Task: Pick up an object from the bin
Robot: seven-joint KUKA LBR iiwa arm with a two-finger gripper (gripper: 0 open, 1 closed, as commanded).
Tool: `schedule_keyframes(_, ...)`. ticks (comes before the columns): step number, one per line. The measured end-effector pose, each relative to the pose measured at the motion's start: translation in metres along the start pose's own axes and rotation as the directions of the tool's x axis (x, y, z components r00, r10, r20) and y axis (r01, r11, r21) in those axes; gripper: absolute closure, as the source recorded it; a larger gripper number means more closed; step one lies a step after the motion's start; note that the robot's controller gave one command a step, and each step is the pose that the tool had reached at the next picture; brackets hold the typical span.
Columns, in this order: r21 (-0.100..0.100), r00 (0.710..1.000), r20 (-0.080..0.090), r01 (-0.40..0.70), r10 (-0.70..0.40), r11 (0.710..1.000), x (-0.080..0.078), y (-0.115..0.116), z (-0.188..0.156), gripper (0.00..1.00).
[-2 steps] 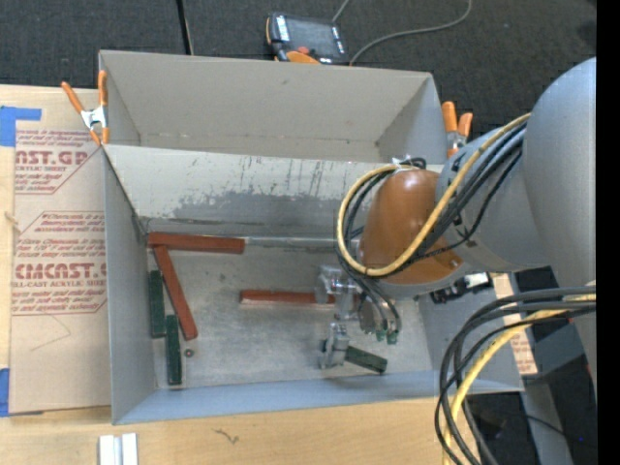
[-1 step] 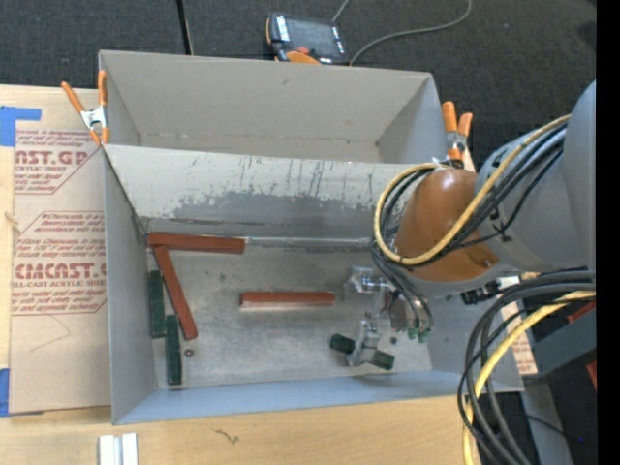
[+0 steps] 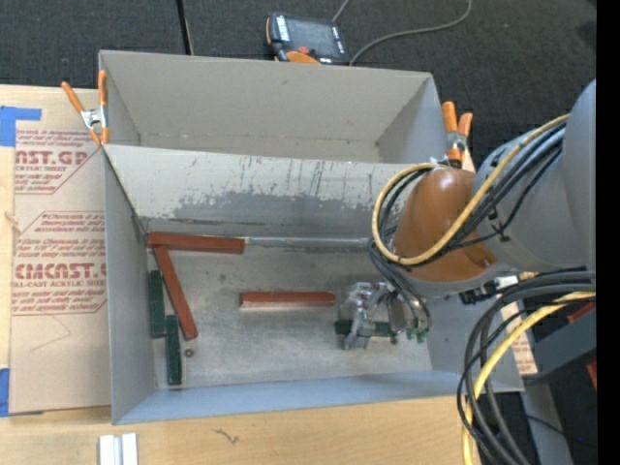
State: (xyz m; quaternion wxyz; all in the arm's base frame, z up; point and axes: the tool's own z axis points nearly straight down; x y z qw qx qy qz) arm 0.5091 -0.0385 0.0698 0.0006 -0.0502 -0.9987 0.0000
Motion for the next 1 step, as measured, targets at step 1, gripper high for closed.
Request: schedule_keyframes(1,-0.002,0.998,0.012,-0.054,0.054,0.999,-0.023,0.0152,-0.1485,1.0)
